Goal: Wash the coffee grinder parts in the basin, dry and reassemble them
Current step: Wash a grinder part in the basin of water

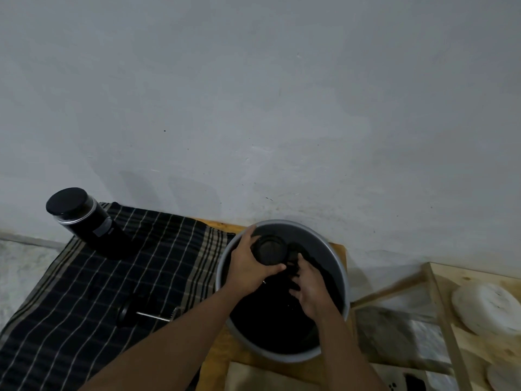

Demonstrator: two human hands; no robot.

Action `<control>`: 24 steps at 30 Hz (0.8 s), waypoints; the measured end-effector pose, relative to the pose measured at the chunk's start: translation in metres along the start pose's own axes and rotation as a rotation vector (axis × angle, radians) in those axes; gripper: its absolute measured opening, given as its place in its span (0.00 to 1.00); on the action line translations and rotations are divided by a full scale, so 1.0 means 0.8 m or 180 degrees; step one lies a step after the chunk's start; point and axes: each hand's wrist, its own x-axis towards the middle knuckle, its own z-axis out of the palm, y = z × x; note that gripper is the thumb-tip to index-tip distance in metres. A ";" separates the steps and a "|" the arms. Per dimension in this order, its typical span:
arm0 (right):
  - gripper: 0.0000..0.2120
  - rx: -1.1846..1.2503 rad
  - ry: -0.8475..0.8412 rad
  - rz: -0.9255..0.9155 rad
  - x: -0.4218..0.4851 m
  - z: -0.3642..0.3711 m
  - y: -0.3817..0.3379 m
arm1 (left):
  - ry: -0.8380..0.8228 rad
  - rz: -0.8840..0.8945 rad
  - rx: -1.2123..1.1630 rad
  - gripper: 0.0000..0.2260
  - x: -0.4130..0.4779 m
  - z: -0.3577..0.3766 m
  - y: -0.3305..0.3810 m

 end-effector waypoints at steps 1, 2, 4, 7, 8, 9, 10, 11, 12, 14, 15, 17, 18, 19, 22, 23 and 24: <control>0.17 0.0045 0.0015 -0.0025 0.001 0.000 0.000 | 0.0019 0.0054 0.0002 0.52 -0.001 0.001 -0.001; 0.18 0.0105 0.0062 -0.0074 0.000 0.001 0.000 | 0.0039 0.0124 0.0004 0.51 -0.001 0.002 -0.003; 0.21 0.0097 0.0149 -0.0241 0.000 0.001 0.002 | 0.0087 0.0283 0.0057 0.48 -0.001 0.005 -0.005; 0.17 0.0282 0.0194 -0.0406 -0.005 0.003 0.005 | 0.0057 0.0305 0.0268 0.45 0.002 0.011 -0.009; 0.15 0.0328 0.0219 -0.0463 -0.007 0.004 0.004 | 0.0075 0.0332 0.0305 0.45 0.003 0.012 -0.007; 0.14 0.0297 0.0229 -0.0475 -0.007 0.004 0.001 | 0.0081 0.0336 0.0340 0.44 0.005 0.013 -0.004; 0.15 0.0210 0.0218 -0.0413 -0.007 0.004 0.002 | 0.0079 0.0257 0.0308 0.44 0.007 0.013 -0.001; 0.15 0.0048 0.0259 -0.0380 -0.006 0.002 0.003 | 0.0104 0.0118 0.0192 0.42 0.009 0.012 0.000; 0.16 -0.0056 0.0304 -0.0425 -0.005 -0.001 0.004 | 0.0173 -0.0079 0.0037 0.41 0.012 0.010 0.001; 0.16 -0.0042 0.0542 -0.0622 0.001 -0.008 0.009 | 0.0251 -0.0575 -0.0273 0.38 0.017 0.006 0.004; 0.14 -0.0064 0.0669 -0.0642 0.003 -0.012 0.011 | 0.0236 -0.0845 -0.0443 0.35 0.019 0.004 0.004; 0.13 -0.0313 0.0705 -0.0536 0.004 -0.019 0.013 | 0.0113 -0.1427 -0.0847 0.30 0.019 0.002 0.001; 0.13 -0.0466 0.0625 -0.0501 0.005 -0.021 0.015 | 0.0047 -0.1703 -0.1070 0.29 0.019 0.003 -0.002; 0.14 -0.0584 0.0536 -0.0510 0.006 -0.021 0.016 | 0.0032 -0.1926 -0.1228 0.27 0.017 0.004 -0.005; 0.15 -0.0822 0.0407 -0.0521 0.013 -0.017 0.016 | 0.0248 -0.2175 -0.1239 0.26 0.012 0.012 -0.016; 0.15 -0.0898 0.0392 -0.0448 0.018 -0.016 0.017 | 0.0304 -0.2148 -0.1137 0.25 0.008 0.014 -0.017; 0.15 -0.0971 0.0381 -0.0354 0.022 -0.016 0.019 | 0.0312 -0.2138 -0.1026 0.25 0.006 0.016 -0.019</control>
